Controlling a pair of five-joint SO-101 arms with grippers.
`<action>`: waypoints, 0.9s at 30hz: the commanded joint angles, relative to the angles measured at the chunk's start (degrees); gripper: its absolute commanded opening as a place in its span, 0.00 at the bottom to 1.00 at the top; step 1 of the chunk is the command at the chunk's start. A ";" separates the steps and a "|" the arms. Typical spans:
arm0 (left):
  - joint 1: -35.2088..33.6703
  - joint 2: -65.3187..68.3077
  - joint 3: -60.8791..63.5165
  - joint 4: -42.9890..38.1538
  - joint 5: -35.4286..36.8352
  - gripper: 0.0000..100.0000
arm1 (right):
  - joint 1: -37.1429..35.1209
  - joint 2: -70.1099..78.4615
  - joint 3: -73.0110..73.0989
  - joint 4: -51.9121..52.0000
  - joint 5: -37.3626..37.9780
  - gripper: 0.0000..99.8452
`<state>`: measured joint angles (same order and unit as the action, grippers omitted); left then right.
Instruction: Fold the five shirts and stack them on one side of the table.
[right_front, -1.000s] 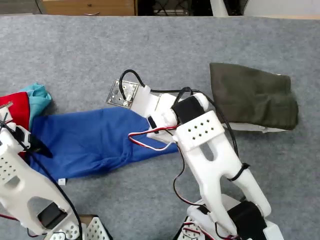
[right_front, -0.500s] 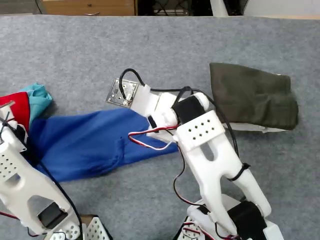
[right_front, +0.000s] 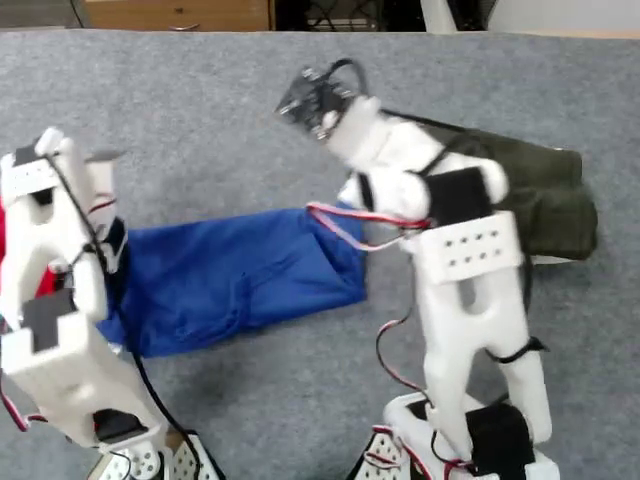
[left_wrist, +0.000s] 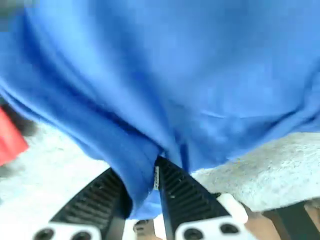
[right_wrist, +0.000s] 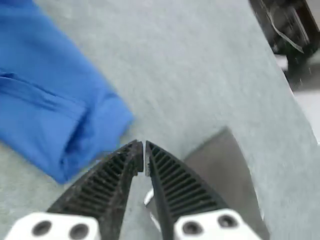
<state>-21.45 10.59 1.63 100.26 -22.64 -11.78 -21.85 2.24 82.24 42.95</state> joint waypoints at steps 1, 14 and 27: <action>6.73 -8.88 0.04 0.62 5.27 0.03 | 4.04 -4.18 -5.05 7.74 5.54 0.01; 35.21 -10.90 -4.88 -2.73 22.59 0.03 | 23.91 -13.49 -7.16 11.25 15.30 0.01; 51.21 -7.91 -5.76 -15.38 22.68 0.03 | 25.76 -13.32 -5.23 5.89 15.82 0.01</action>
<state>27.69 2.59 -0.57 86.37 -0.48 13.36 -34.15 -3.03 89.98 58.59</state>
